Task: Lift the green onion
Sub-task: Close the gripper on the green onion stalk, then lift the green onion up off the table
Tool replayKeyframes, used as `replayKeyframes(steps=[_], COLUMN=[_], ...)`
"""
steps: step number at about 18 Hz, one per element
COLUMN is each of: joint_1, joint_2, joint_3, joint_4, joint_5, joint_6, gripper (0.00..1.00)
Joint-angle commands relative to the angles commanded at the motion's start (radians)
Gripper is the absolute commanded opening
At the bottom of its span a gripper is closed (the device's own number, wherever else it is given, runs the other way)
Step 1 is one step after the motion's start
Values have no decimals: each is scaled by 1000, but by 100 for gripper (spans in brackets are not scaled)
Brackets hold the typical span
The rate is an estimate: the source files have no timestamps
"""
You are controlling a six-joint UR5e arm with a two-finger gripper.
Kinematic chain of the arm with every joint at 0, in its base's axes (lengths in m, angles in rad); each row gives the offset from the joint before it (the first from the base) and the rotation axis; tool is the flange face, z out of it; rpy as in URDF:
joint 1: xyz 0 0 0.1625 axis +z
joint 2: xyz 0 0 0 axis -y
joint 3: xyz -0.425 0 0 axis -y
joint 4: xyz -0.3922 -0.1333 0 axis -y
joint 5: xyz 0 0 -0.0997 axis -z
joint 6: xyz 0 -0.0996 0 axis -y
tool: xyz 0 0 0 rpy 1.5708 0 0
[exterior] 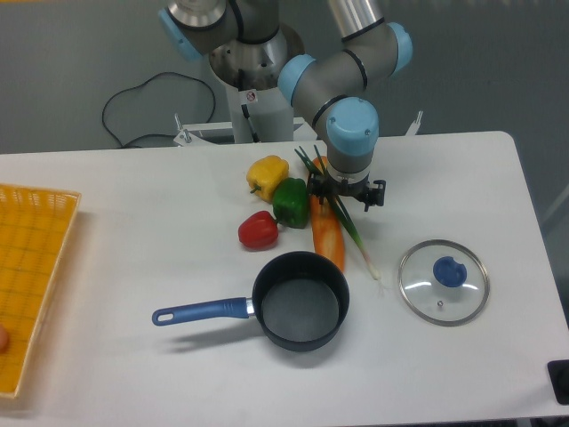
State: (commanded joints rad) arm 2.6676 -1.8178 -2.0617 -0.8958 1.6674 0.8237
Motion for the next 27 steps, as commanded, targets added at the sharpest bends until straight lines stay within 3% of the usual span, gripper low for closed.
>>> replayKeyframes(steps=[5, 18, 24, 27], joint_1=[0, 0, 0, 2], joint_2=[-2, -8, -8, -8], joint_3=[2, 3, 3, 3], joint_4=[0, 0, 0, 0], joint_5=[-2, -3, -5, -5], joint_6=[0, 0, 0, 0], gripper=[68, 60, 26, 14])
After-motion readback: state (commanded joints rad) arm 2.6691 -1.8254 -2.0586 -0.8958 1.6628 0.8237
